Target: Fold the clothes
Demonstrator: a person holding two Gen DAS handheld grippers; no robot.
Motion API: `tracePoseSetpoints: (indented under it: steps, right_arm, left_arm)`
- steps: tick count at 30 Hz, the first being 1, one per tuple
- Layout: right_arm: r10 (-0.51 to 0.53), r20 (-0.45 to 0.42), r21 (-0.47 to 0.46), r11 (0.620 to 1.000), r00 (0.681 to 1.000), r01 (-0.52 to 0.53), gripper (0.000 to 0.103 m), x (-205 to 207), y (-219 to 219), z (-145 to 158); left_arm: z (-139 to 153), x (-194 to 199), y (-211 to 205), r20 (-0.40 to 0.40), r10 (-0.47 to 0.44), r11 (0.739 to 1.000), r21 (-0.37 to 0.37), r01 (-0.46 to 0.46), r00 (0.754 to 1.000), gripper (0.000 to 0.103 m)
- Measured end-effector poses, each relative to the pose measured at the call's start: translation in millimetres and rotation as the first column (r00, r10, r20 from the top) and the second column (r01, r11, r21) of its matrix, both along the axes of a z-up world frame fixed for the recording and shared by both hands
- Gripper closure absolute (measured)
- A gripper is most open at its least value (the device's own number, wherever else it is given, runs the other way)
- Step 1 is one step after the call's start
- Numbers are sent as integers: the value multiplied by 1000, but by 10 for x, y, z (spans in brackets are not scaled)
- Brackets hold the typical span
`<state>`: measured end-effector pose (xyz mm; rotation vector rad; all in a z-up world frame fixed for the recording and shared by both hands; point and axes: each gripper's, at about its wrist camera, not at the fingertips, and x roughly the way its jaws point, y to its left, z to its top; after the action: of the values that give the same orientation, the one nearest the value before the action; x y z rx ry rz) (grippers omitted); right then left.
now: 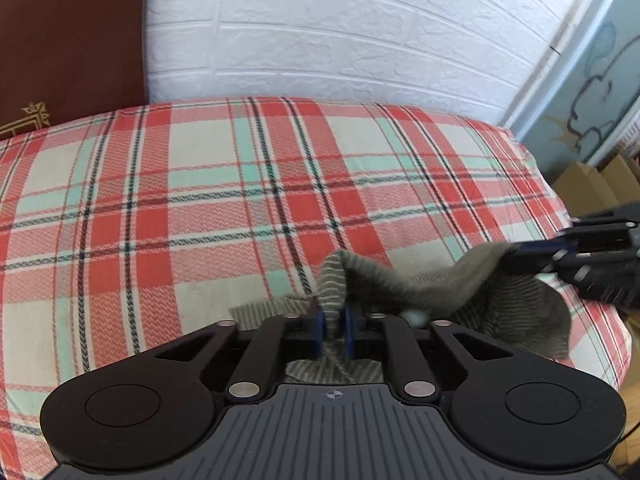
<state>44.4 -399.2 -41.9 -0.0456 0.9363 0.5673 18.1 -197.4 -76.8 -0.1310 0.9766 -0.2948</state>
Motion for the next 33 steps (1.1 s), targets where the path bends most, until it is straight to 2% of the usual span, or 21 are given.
tracePoseSetpoints:
  steps: [2,4,8,10,11,12,14,16,18,19,22,25,28,30,33]
  right_arm:
    - [-130,-65,113,984,989,137,99,70,-258,-32]
    - [-199,-134,183,958,971,222,99,90,-433,-131]
    - [-239,-179,164,949,955,268,99,41,-421,-355]
    - [-261,-195,158,943,945,293,99,21,-409,-459]
    - [-269,-194,157,941,944,300,97,4,-404,-476]
    - [-273,-188,157,940,943,304,92,-17,-399,-475]
    - [-277,-170,156,940,946,303,87,-59,-388,-448]
    - [-269,-147,155,944,952,290,81,-104,-378,-369]
    - [-265,-131,158,946,955,284,69,-152,-369,-295]
    - [-264,-123,161,946,957,282,67,-182,-362,-264]
    - [-262,-114,168,946,958,278,66,-267,-349,-203]
    - [-270,-156,192,935,950,297,65,-315,-353,-235]
    - [-278,-177,198,930,944,311,65,-371,-330,-263]
    - [-288,-185,204,924,940,323,65,-405,-335,-278]
    - [-304,-199,216,914,932,344,65,-441,-375,-312]
  left_arm:
    - [-35,34,101,-15,36,999,-24,-36,999,99]
    - [-81,62,178,-39,53,996,-69,-56,998,99]
    - [-168,77,174,-64,56,996,-70,-60,996,99]
    - [-210,79,165,-76,57,996,-66,-62,995,94]
    - [-231,80,161,-82,58,996,-63,-63,995,79]
    - [-238,75,163,-86,60,996,-60,-65,995,65]
    - [-181,34,200,-84,63,996,-55,-67,994,51]
    - [-103,-3,254,-89,55,996,-68,-62,994,51]
    - [4,-53,282,-76,39,997,-56,-43,996,50]
    - [59,-76,293,-69,30,998,-49,-33,997,50]
    - [241,-116,248,-30,-14,1000,-17,13,999,49]
    - [409,-107,87,11,-96,995,28,96,995,49]
    - [525,-44,-216,43,-237,969,88,233,971,48]
    - [540,-4,-473,62,-342,932,149,330,938,47]
    - [444,80,-843,49,-467,869,208,449,883,47]
